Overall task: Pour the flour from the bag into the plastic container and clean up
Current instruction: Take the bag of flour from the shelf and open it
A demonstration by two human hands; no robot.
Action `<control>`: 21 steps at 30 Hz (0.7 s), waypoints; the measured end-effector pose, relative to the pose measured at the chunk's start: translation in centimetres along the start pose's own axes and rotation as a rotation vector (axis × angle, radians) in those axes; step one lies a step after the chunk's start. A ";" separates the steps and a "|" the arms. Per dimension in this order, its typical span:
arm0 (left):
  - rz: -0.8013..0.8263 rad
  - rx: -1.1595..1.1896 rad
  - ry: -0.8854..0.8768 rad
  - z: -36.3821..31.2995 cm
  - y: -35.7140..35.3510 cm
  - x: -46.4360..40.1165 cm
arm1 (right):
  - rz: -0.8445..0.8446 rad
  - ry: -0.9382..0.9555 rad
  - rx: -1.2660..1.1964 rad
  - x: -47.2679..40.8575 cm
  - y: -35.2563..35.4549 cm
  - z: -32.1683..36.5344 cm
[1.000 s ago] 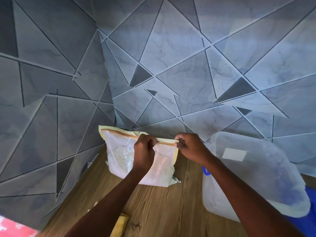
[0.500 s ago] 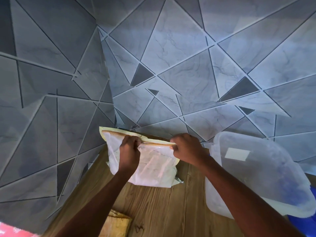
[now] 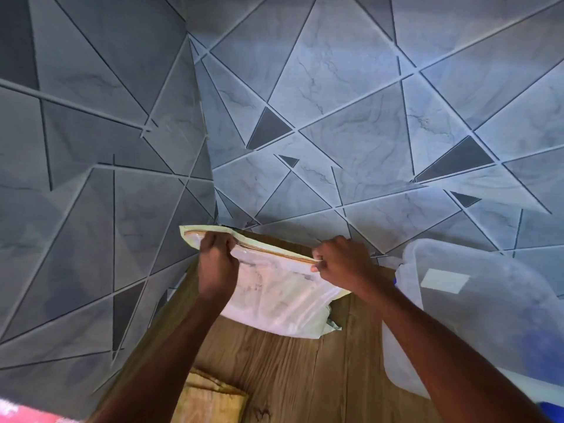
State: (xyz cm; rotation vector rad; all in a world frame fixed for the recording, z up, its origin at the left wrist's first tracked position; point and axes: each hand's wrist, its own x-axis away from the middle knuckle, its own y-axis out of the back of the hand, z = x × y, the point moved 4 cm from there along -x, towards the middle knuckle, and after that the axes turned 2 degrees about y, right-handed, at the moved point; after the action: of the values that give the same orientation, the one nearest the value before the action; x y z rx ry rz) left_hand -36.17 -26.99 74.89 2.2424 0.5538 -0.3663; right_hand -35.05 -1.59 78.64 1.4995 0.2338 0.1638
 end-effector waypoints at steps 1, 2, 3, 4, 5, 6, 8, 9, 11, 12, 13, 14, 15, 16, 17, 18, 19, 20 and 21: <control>-0.030 -0.011 0.022 0.6 0.8 -0.6 | 0.016 -0.020 -0.010 0.2 -0.2 -0.6; -0.064 -0.014 0.045 1.2 1.6 -1.3 | 0.031 -0.032 -0.018 0.3 -0.3 -1.0; -0.097 -0.019 0.076 1.9 2.6 -2.0 | 0.048 -0.037 -0.024 0.2 -0.5 -1.1; -0.123 -0.026 0.106 2.5 3.6 -2.7 | 0.063 -0.042 -0.028 0.1 -0.5 -1.2; -0.141 -0.034 0.124 3.1 4.5 -3.2 | 0.078 -0.052 -0.034 -0.1 -0.5 -1.1; -0.156 -0.039 0.123 3.7 5.2 -3.6 | 0.096 -0.065 -0.039 -0.2 -0.4 -1.0; -0.163 -0.022 0.088 4.3 6.2 -3.8 | 0.128 -0.077 -0.031 -0.7 0.0 -0.5; -0.157 -0.006 0.060 4.4 6.5 -3.7 | 0.142 -0.071 -0.023 -1.0 0.1 0.1; -0.157 0.022 0.003 4.3 6.7 -3.4 | 0.157 -0.049 -0.046 -1.9 0.3 1.6; -0.165 0.036 -0.021 4.1 6.7 -3.2 | 0.162 -0.039 -0.074 -2.5 0.3 2.6; -0.176 0.052 -0.035 4.1 6.7 -3.1 | 0.166 -0.023 -0.101 -3.1 0.2 3.6; -0.185 0.073 -0.041 4.1 6.6 -3.0 | 0.164 -0.004 -0.123 -3.7 0.1 4.7; -0.188 0.097 -0.040 4.2 6.5 -3.0 | 0.156 0.022 -0.138 -4.5 -0.1 5.9; -0.188 0.120 -0.033 4.2 6.4 -3.0 | 0.144 0.053 -0.142 -5.3 -0.2 7.0; -0.188 0.137 -0.023 4.3 6.2 -3.1 | 0.132 0.082 -0.139 -6.0 -0.2 8.1; -0.189 0.146 -0.013 4.4 6.1 -3.2 | 0.126 0.108 -0.134 -6.9 -0.2 9.1; -0.190 0.153 -0.006 4.6 6.0 -3.2 | 0.132 0.125 -0.136 -7.7 -0.2 10.0; -0.189 0.161 -0.005 4.7 5.9 -3.3 | 0.151 0.131 -0.143 -8.5 -0.3 10.7; -0.187 0.169 -0.006 4.8 5.9 -3.3 | 0.180 0.127 -0.147 -9.1 -0.5 11.4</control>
State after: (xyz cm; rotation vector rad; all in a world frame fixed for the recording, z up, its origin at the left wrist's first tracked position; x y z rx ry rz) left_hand -36.48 -35.08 76.87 2.3557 0.7575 -0.5323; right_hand -41.01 -14.89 79.20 1.3644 0.1842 0.4126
